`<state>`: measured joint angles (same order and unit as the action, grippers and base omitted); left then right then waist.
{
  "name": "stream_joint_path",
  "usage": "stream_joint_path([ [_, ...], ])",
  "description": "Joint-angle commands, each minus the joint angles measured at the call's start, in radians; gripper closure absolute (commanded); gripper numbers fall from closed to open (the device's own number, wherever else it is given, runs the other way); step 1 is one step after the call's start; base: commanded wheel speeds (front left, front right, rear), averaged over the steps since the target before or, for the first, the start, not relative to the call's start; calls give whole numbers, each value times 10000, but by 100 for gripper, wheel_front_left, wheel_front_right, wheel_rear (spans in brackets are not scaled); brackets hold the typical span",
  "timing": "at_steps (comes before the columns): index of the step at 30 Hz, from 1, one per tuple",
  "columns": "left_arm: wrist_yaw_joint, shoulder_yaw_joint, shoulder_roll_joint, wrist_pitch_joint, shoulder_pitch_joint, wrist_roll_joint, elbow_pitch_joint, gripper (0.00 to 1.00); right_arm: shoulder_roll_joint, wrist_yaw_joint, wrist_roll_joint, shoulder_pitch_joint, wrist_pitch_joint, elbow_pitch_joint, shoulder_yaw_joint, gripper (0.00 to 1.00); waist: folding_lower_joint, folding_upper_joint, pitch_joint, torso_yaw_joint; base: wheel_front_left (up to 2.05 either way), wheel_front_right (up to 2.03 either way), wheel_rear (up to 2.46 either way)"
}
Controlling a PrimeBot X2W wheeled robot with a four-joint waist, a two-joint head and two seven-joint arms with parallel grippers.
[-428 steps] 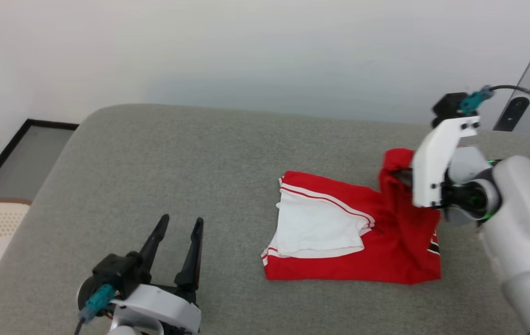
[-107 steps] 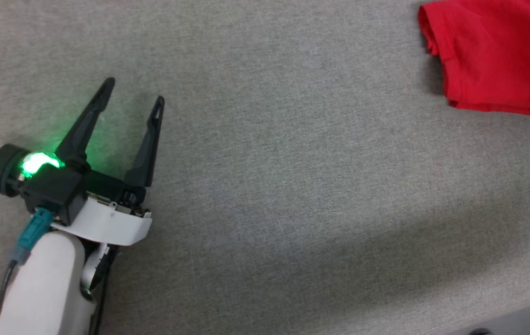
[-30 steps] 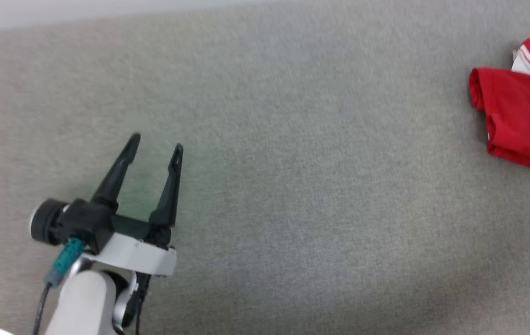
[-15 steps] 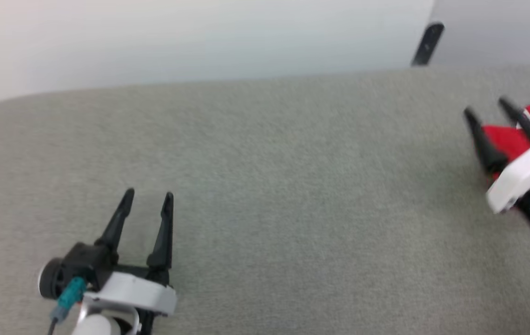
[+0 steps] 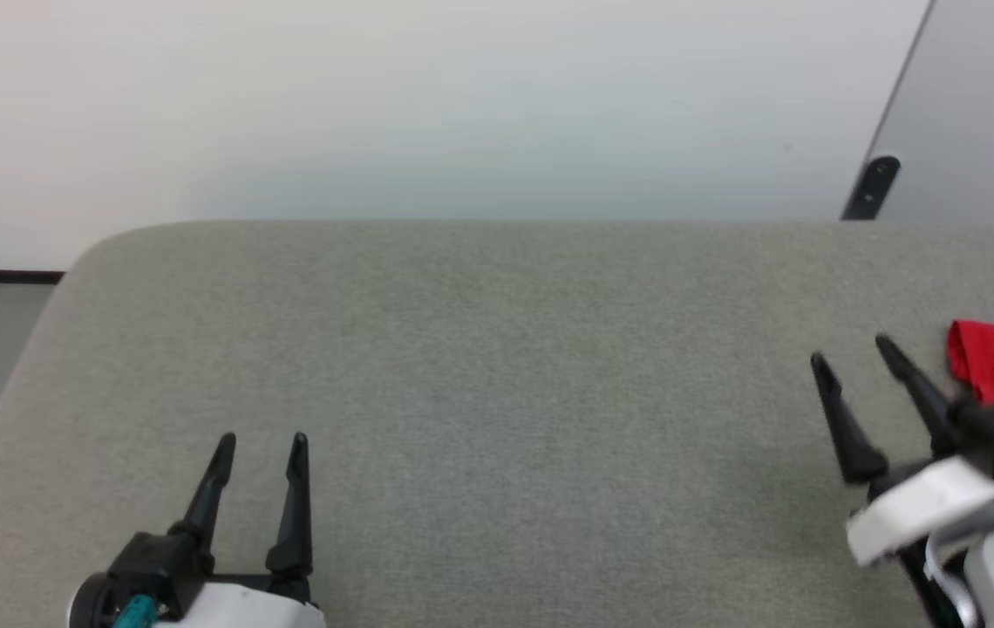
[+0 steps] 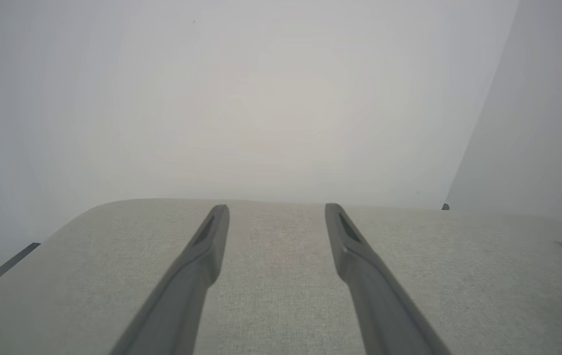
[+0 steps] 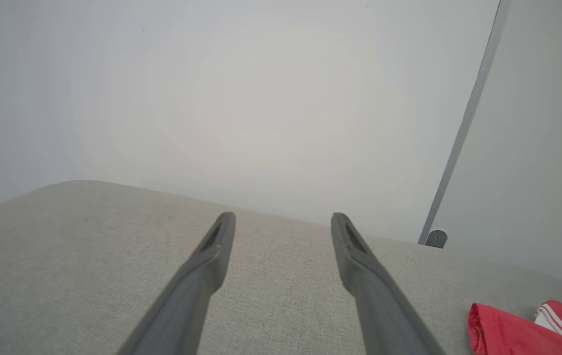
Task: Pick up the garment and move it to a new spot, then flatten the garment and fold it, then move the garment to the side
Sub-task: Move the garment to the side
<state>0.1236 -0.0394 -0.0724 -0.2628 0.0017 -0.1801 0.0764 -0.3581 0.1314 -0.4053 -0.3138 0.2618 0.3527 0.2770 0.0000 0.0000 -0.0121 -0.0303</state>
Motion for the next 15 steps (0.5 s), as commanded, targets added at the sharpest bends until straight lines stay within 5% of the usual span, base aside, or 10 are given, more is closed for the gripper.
stream_joint_path([
  [1,12,3,25,-13,114,66,-16,0,171,-18,427,463,34,-335,-337,0,0,0,-227,248,0,0,0],
  [8,73,190,-105,-13,341,408,48,0,1379,-18,1282,2177,34,-1496,-1373,0,0,0,-394,424,0,0,0],
  [15,75,240,-159,-13,491,464,112,0,1621,-16,1646,2686,35,-1792,-1468,0,0,0,-517,453,0,0,0],
])
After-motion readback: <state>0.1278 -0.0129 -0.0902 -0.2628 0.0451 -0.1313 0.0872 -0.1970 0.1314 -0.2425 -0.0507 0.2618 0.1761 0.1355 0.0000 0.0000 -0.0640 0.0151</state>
